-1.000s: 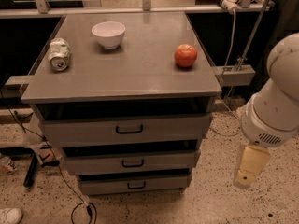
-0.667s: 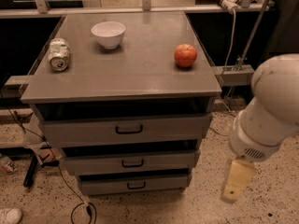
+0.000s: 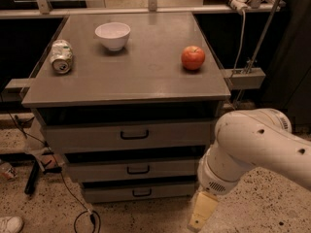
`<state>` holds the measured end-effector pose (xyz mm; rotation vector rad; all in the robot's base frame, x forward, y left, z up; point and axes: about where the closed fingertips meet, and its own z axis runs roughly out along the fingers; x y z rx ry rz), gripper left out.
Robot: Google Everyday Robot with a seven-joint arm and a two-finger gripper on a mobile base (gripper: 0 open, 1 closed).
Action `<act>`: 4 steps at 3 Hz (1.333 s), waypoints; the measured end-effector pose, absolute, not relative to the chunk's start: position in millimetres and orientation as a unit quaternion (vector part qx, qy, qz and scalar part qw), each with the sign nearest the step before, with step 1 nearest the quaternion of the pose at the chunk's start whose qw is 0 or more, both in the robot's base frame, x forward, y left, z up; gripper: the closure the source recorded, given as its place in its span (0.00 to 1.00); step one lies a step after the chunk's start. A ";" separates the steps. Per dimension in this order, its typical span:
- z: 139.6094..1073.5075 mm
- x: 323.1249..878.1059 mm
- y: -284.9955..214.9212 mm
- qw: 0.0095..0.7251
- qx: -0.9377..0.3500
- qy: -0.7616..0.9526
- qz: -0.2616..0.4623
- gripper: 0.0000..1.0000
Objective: Open bottom drawer
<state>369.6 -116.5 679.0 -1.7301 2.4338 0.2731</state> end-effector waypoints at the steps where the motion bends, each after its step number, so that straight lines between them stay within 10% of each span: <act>1: 678.8 369.6 -116.5 0.071 -0.576 0.810 0.091 0.00; 4: 520.4 378.1 -68.6 0.056 -0.557 0.813 0.162 0.00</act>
Offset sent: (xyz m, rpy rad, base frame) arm -0.0014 0.0447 -0.1083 0.0481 0.0980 0.0170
